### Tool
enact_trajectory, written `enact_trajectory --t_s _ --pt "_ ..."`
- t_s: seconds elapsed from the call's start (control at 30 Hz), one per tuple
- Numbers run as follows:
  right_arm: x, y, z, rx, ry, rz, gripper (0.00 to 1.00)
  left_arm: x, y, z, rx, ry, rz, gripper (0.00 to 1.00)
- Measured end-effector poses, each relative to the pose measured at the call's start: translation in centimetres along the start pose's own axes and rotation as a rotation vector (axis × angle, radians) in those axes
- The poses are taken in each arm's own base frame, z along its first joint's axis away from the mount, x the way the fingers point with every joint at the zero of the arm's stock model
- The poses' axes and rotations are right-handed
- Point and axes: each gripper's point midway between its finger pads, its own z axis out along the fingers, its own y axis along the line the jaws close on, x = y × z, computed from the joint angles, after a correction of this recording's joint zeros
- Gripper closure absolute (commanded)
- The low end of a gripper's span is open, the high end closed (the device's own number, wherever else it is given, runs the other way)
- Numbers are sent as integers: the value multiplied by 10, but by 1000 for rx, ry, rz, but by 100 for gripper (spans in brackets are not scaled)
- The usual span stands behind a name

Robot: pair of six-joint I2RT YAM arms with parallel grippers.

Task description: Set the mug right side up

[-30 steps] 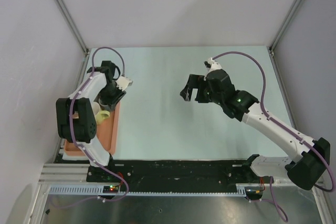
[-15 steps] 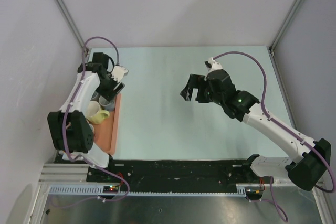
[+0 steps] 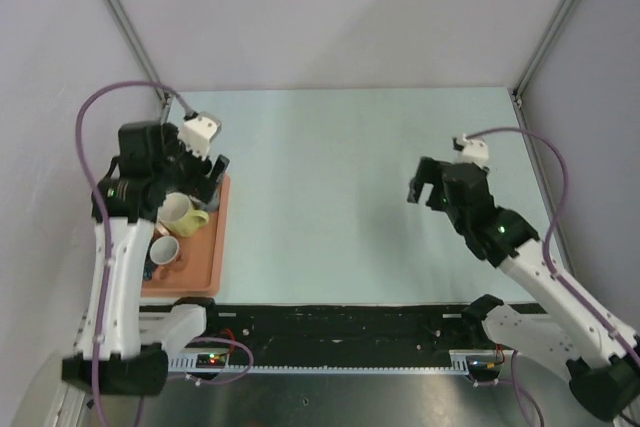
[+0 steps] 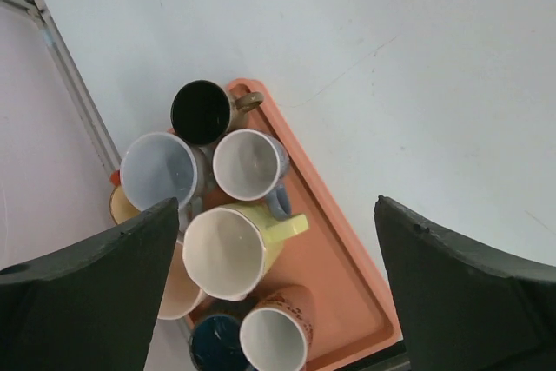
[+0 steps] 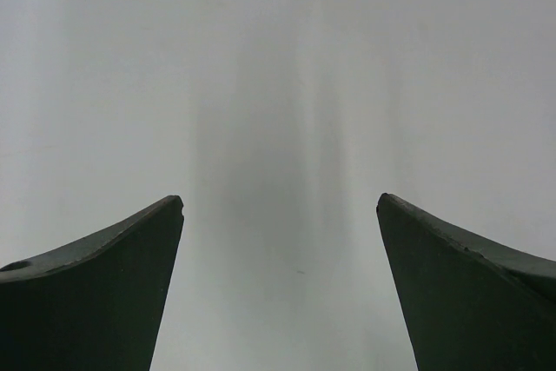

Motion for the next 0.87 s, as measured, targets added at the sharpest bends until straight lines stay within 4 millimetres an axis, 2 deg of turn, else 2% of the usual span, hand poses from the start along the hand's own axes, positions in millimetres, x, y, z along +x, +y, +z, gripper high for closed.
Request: enact_trajectory --t_s 0.07,0.17,0.37,0.57,0.73,0.87 --pt "8 -29 -9 63 -39 -7 1 2 -10 -15 -5 -53 -11 1" --pt "15 -56 -25 116 -109 19 1 14 -23 -26 -16 -95 -51 0" --pt "28 -92 -46 174 -220 99 1 49 -35 -19 -110 -167 -161 0" --pt "54 -110 -44 206 -212 99 1 86 -48 -17 -231 -342 -231 0" --pt "56 -111 -46 195 -231 111 0 98 -48 -7 -288 -431 -258 0" --pt "59 -112 -44 197 -227 114 0 95 -44 -6 -307 -462 -279 0"
